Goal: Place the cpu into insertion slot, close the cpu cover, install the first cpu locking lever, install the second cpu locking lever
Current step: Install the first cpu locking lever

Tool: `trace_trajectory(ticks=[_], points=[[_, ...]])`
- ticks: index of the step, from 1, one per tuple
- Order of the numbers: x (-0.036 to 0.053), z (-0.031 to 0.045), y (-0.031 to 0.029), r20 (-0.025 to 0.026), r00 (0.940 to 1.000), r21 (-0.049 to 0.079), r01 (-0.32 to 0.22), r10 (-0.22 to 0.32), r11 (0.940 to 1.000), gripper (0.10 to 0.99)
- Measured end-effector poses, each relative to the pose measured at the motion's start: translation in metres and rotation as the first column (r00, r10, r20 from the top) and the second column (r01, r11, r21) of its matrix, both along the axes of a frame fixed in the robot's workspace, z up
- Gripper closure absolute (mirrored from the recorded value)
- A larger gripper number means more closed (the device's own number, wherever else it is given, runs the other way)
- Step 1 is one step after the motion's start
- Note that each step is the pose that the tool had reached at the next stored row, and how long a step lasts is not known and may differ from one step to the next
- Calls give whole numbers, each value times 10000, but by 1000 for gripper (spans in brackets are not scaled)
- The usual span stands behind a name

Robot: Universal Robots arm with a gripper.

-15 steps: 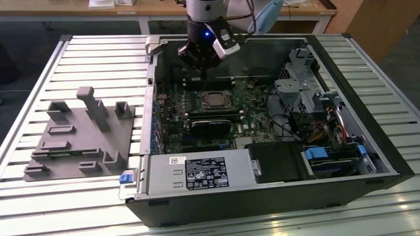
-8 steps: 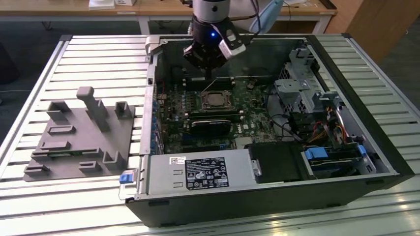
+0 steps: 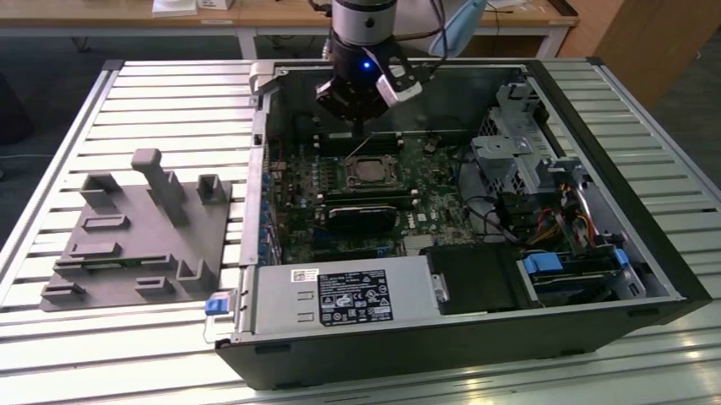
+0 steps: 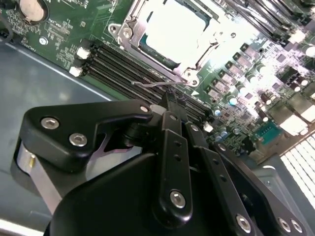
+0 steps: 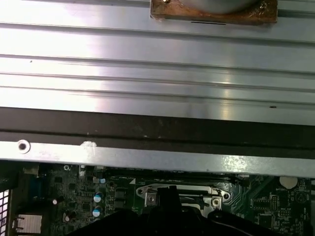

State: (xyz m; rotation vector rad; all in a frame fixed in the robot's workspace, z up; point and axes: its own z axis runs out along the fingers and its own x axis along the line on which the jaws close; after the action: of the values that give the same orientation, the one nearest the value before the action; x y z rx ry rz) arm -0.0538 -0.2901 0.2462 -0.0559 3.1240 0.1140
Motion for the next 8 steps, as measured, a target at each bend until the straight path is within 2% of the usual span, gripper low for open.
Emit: trace_trajectory(ticks=[8], points=[[89, -83, 30, 0, 10000, -1, -42, 42, 10000, 980]])
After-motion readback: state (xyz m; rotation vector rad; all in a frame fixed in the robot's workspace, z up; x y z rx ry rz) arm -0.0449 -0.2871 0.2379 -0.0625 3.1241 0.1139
